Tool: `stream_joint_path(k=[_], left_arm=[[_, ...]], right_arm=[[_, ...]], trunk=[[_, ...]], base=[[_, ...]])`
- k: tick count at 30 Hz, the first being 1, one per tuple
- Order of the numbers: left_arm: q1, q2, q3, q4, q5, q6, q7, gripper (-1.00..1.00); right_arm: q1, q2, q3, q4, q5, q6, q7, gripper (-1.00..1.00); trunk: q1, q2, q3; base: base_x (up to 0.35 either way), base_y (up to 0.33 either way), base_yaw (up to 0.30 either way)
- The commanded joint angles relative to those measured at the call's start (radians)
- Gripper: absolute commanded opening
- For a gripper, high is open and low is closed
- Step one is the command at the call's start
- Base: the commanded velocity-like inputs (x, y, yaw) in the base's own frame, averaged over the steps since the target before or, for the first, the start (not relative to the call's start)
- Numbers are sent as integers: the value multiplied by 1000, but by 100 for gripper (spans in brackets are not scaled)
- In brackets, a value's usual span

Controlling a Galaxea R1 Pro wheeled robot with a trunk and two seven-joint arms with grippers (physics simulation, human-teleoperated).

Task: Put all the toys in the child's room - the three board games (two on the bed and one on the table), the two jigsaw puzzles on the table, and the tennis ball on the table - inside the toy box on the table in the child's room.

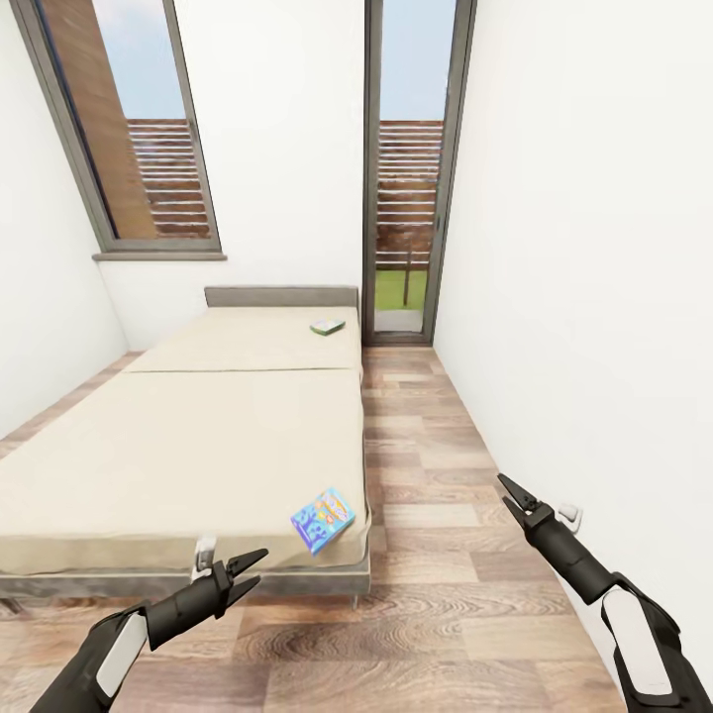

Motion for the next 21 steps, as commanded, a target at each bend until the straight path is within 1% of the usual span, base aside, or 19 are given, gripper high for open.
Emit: stream_joint_path(k=[1, 8, 13, 18, 21], left_arm=[[-1, 0, 1, 0, 4, 6, -1, 100], [-1, 2, 1, 0, 4, 6, -4, 100], [-1, 4, 1, 1, 4, 6, -5, 100], [-1, 8, 3, 1, 4, 5, -8, 100], [-1, 10, 12, 2, 4, 6, -9, 100]], right_arm=[[-1, 0, -1, 0, -6, 7, 1, 100], [-1, -1, -2, 7, -12, 9, 5, 100], [-1, 0, -2, 9, -8, 4, 6, 100], [-1, 0, -2, 9, -9, -34, 4, 100], [-1, 0, -2, 9, -9, -52, 3, 100]], trunk=[[4, -8, -4], [31, -57, -26], [50, -92, -42], [69, -127, -57], [80, -148, -67]], base=[[0, 0, 0], [0, 0, 0], [0, 0, 0], [0, 0, 0], [0, 0, 0]])
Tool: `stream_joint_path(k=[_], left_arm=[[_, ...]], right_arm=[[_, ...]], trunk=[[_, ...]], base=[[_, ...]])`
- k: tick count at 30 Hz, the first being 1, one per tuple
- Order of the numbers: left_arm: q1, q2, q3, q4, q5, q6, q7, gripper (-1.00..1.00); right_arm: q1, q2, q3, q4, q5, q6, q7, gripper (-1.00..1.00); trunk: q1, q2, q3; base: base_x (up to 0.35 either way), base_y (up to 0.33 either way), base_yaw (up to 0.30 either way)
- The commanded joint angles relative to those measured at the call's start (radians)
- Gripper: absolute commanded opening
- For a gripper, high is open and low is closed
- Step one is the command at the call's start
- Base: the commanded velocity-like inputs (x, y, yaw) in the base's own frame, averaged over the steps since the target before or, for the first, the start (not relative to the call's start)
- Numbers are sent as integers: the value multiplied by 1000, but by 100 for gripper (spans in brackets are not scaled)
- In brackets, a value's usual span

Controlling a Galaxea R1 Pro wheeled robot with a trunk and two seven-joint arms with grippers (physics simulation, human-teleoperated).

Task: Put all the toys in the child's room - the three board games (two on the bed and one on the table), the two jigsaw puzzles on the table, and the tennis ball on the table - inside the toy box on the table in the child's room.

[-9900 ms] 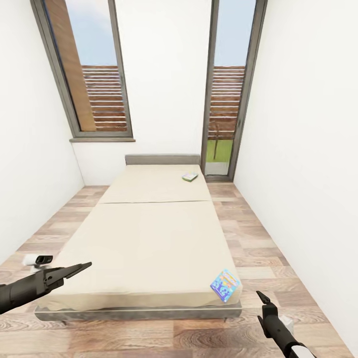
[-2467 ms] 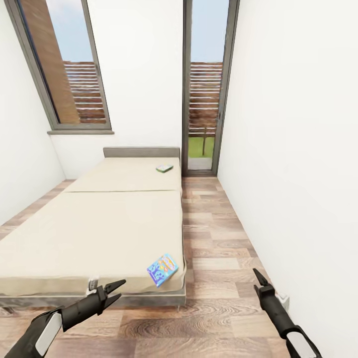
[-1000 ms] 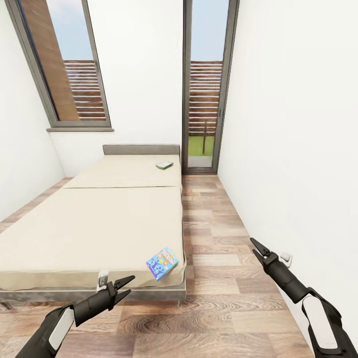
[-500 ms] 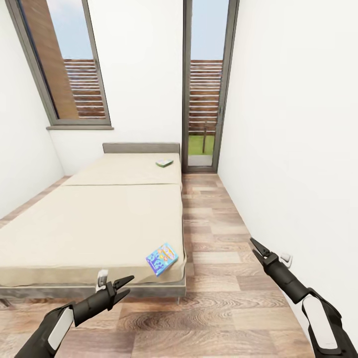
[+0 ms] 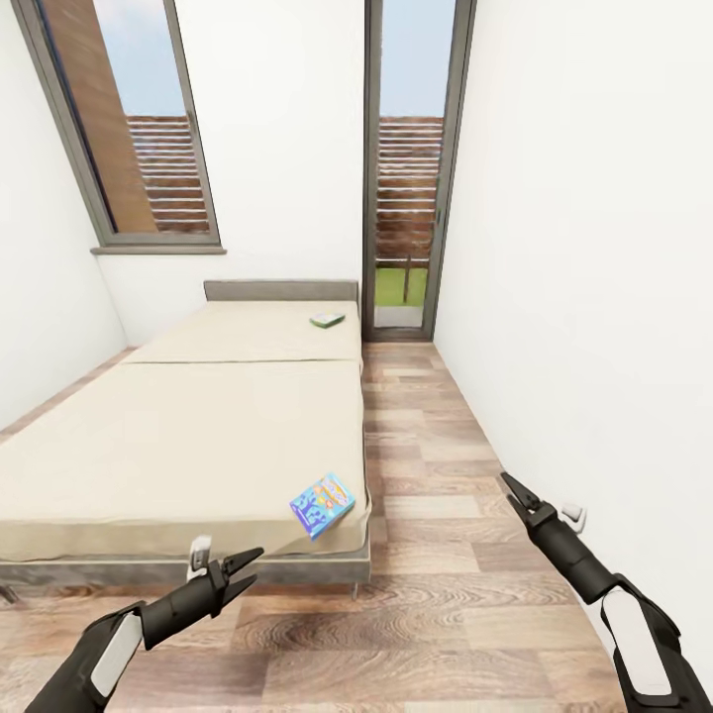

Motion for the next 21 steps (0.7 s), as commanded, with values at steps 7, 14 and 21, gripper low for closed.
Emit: stream_joint_path(k=[7, 14, 21], left_arm=[[-1, 2, 47, 0, 3, 9, -3, 100], [-1, 2, 55, 0, 2, 9, -4, 100], [-1, 2, 56, 0, 3, 9, -4, 100]], right_arm=[[0, -1, -1, 0, -10, -9, -1, 100], [0, 0, -1, 1, -10, -11, 0, 100], [-1, 0, 0, 1, -9, -13, 0, 100]], trunk=[[27, -50, -23], [54, -99, -45], [80, -148, -67]], base=[[0, 0, 0], [0, 0, 0], [0, 0, 0]])
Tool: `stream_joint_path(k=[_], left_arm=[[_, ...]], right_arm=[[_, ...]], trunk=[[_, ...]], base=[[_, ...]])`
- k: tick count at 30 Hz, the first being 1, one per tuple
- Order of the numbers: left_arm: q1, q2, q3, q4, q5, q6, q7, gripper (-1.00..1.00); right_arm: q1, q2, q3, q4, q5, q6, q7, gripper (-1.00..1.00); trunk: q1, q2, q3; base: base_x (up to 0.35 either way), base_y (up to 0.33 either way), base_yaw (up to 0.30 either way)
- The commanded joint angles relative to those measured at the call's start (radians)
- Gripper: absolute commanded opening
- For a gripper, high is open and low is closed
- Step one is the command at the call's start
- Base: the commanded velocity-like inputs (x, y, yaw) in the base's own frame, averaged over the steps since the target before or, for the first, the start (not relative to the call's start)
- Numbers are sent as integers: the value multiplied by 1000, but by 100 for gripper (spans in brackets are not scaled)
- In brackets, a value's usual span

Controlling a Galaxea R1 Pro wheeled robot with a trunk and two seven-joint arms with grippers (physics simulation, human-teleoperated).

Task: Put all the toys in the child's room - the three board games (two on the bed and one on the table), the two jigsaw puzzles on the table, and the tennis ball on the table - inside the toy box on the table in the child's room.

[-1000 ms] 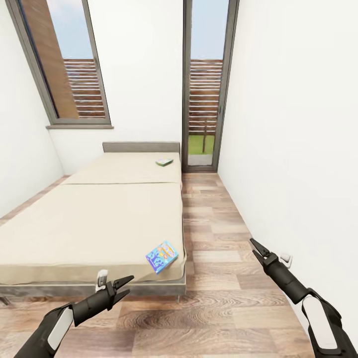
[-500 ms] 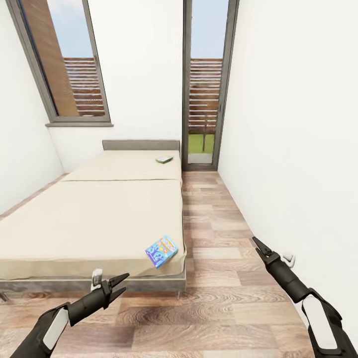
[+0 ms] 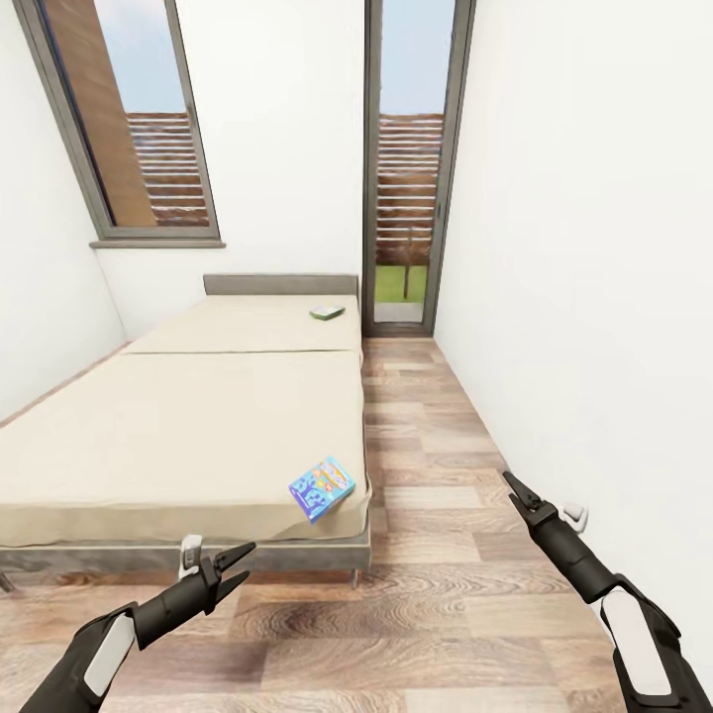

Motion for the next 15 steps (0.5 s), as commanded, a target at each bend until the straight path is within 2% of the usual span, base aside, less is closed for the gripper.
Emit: stream_joint_path(k=[1, 15], left_arm=[[-1, 0, 1, 0, 4, 6, -1, 100], [-1, -2, 1, 0, 2, 6, 0, 100]], right_arm=[[-1, 0, -1, 0, -7, 8, 1, 100], [0, 1, 0, 0, -6, 7, 1, 100]], trunk=[[0, -1, -1], [0, -1, -1]], base=[[0, 0, 0], [0, 0, 0]])
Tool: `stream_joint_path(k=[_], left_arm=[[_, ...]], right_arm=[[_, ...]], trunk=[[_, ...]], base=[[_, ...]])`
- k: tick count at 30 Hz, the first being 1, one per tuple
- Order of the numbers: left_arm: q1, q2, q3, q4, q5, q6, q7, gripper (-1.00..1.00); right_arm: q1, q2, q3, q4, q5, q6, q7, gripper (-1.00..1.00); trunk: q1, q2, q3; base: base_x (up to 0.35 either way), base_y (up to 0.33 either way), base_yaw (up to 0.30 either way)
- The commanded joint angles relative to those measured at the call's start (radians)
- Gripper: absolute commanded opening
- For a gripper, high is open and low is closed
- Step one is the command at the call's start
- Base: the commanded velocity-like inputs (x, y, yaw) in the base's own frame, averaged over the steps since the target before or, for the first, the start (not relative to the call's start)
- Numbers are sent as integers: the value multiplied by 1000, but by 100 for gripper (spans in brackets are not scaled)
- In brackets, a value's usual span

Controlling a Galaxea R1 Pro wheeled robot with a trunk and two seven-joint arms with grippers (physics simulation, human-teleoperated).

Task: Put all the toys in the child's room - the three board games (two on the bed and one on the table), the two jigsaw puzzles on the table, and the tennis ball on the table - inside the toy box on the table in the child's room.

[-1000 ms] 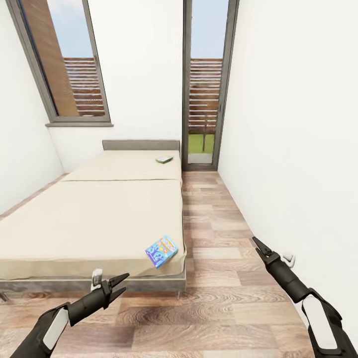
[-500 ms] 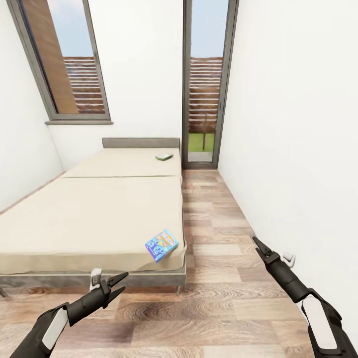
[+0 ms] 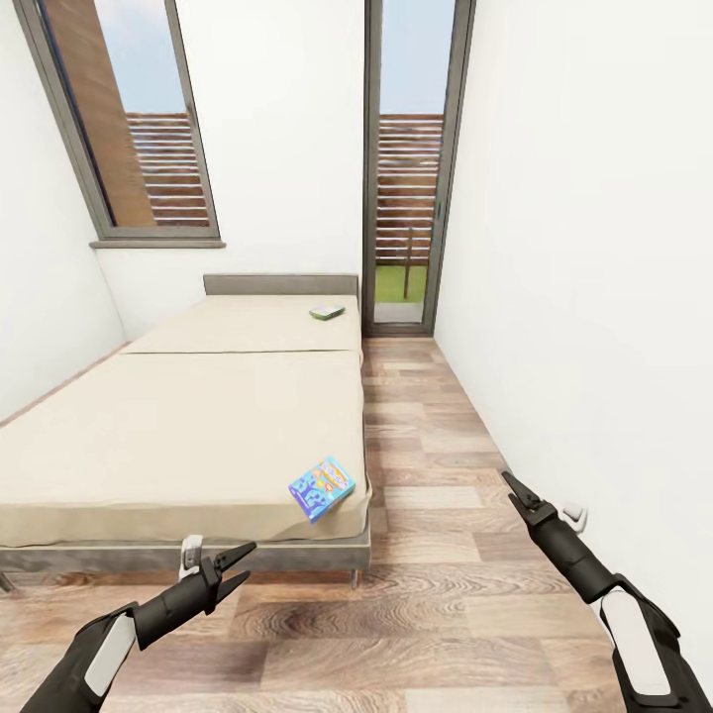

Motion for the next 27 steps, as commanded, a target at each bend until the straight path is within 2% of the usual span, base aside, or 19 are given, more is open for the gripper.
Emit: stream_joint_path(k=[1, 9, 21, 27], left_arm=[[-1, 0, 1, 0, 3, 6, -1, 100], [-1, -1, 1, 0, 3, 6, 0, 100], [-1, -1, 0, 0, 3, 5, 1, 100], [-1, -1, 1, 0, 3, 5, 2, 100]], right_arm=[[-1, 0, -1, 0, -7, 8, 0, 100], [-1, 1, 2, 8, -5, 6, -1, 100], [-1, 1, 2, 13, -4, 5, -1, 100], [-1, 21, 2, 14, -1, 5, -1, 100]], trunk=[[0, 0, -1], [0, 0, -1], [0, 0, -1], [0, 0, -1]], base=[[0, 0, 0], [20, 0, 0], [141, -47, 0], [75, -9, 0]])
